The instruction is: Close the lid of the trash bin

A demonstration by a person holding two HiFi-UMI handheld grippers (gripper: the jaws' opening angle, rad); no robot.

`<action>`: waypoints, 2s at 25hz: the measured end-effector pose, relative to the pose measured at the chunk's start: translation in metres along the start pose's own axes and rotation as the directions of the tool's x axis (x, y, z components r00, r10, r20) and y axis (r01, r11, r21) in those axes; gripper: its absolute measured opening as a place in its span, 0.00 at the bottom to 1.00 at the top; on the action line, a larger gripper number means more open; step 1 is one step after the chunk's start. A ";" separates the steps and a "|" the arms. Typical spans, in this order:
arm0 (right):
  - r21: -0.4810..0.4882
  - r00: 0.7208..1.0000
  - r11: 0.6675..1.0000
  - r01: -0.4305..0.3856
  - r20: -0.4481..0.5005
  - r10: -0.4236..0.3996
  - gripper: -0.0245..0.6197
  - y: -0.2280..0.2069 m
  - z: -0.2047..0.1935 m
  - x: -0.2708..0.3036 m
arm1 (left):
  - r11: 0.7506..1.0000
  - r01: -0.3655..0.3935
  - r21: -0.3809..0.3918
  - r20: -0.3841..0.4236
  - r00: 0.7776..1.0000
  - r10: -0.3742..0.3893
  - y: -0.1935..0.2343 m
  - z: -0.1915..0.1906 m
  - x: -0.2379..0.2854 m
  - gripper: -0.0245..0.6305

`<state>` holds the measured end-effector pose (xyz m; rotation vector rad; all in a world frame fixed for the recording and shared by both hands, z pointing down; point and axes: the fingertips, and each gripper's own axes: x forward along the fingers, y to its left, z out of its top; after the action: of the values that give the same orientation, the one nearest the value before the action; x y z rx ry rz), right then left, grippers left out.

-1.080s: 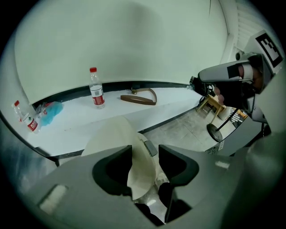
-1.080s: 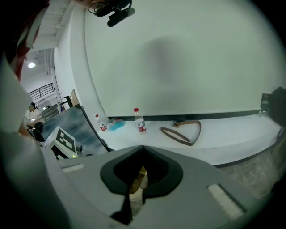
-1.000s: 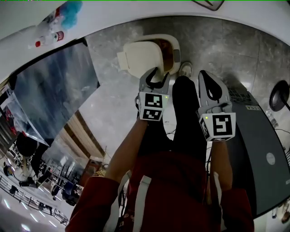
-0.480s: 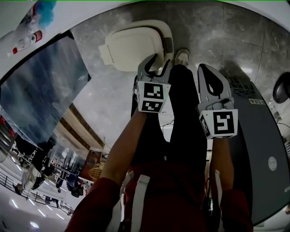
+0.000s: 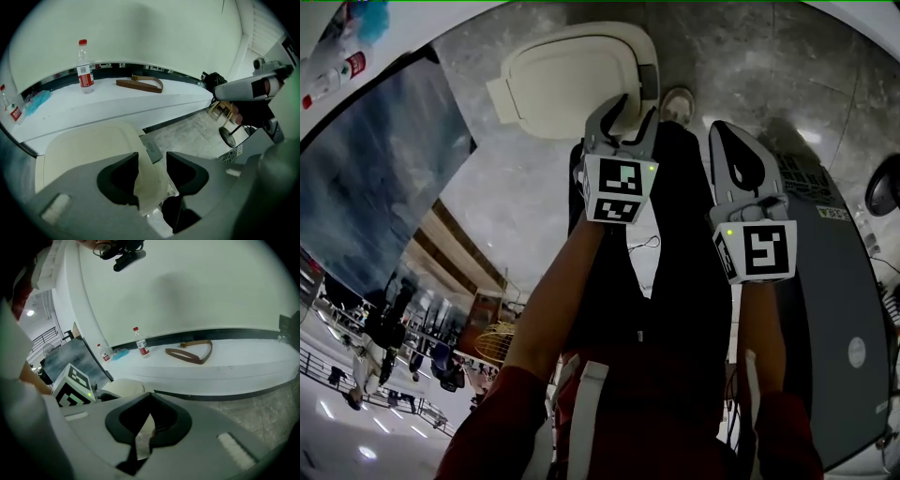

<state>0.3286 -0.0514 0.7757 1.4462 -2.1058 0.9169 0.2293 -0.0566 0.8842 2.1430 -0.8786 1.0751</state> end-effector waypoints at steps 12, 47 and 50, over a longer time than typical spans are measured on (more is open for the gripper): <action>-0.028 0.999 0.999 -0.039 -0.008 0.039 0.04 -0.002 0.000 0.010 | 0.996 0.016 -0.087 -0.030 0.999 -0.019 -0.004 -0.007 0.017 0.36; -0.222 0.993 0.975 0.011 0.120 0.016 0.04 0.188 0.166 -0.046 | 0.989 -0.111 -0.096 0.308 0.942 0.136 0.130 0.063 -0.293 0.35; -0.234 0.988 0.972 0.012 0.150 0.024 0.04 0.212 0.186 -0.067 | 0.980 -0.162 -0.116 0.369 0.909 0.194 0.145 0.076 -0.344 0.35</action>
<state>0.1605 -0.0914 0.5434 1.4257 -2.2414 0.5515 -0.0044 -0.0997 0.5861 2.2722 -1.2945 0.6960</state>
